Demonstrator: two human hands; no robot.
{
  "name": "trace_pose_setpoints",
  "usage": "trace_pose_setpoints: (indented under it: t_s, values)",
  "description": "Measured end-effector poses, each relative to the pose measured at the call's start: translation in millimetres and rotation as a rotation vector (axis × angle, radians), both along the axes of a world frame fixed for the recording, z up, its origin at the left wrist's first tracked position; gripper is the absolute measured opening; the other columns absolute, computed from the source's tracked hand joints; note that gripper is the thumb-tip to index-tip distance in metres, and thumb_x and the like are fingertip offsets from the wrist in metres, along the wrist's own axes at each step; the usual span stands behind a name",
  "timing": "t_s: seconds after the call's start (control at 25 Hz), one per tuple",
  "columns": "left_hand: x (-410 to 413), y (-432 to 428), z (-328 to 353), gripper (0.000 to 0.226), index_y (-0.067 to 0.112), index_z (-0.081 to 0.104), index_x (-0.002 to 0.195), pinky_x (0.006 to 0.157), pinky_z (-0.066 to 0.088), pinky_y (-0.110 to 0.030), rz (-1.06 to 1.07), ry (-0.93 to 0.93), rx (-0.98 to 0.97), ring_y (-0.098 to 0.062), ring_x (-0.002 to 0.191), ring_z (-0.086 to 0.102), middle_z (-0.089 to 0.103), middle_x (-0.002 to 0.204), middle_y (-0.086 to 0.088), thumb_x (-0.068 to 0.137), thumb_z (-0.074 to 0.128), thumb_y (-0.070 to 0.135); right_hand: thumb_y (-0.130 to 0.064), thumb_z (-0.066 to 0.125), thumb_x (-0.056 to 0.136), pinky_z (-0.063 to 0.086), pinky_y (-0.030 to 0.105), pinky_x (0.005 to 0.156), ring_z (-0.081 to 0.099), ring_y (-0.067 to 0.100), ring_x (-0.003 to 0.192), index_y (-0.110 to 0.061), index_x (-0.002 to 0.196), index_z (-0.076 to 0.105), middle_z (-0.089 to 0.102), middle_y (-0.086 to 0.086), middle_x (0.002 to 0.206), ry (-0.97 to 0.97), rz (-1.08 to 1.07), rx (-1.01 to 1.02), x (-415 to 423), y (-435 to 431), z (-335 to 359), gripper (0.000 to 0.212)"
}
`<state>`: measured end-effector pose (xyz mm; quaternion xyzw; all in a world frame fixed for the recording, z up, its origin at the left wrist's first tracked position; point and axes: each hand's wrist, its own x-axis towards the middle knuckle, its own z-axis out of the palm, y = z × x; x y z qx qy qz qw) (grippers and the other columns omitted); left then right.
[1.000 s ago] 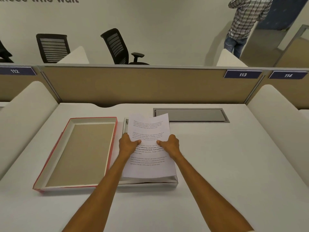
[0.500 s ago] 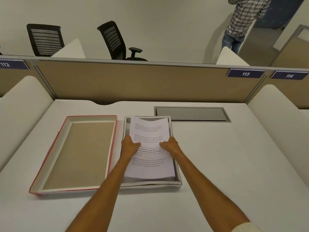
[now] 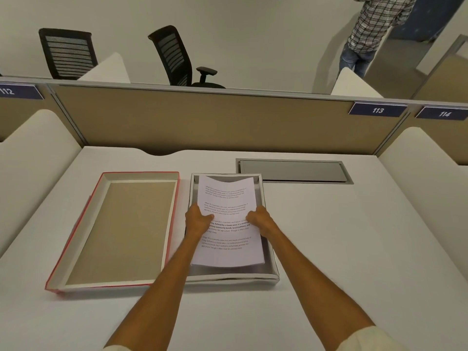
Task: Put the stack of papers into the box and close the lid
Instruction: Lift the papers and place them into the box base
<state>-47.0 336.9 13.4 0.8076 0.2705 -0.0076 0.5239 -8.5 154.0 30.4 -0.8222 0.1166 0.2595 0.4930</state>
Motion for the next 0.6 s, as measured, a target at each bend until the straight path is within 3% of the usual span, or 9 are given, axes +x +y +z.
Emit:
trace_pose_setpoints:
  t_s: [0.24, 0.4, 0.6]
  values:
    - [5.2, -1.2, -5.8, 0.044, 0.001, 0.056, 0.124, 0.094, 0.052, -0.045, 0.001, 0.006, -0.004, -0.037, 0.117, 0.061, 0.062, 0.131, -0.019, 0.084, 0.072, 0.007, -0.008, 0.046, 0.096, 0.053, 0.034, 0.083, 0.064, 0.034, 0.108, 0.002, 0.12, 0.054, 0.064, 0.021, 0.12, -0.004, 0.003, -0.052, 1.9, 2.6, -0.5, 0.028]
    - [5.5, -3.3, -12.1, 0.044, 0.0, 0.055, 0.124, 0.095, 0.052, -0.045, 0.021, 0.024, -0.014, -0.037, 0.118, 0.061, 0.062, 0.131, -0.019, 0.084, 0.072, 0.007, -0.011, 0.046, 0.098, 0.051, 0.04, 0.096, 0.061, 0.035, 0.112, 0.004, 0.122, 0.051, 0.061, 0.021, 0.122, -0.023, 0.01, -0.117, 1.1, 3.0, -6.3, 0.029]
    - [7.0, -4.4, -16.3, 0.046, 0.002, 0.052, 0.127, 0.096, 0.051, -0.045, 0.008, 0.028, -0.004, -0.037, 0.119, 0.06, 0.06, 0.133, -0.019, 0.085, 0.07, 0.01, -0.009, 0.045, 0.098, 0.05, 0.043, 0.099, 0.06, 0.037, 0.114, 0.006, 0.122, 0.051, 0.06, 0.023, 0.123, -0.036, 0.001, -0.13, 3.4, 1.4, -11.8, 0.028]
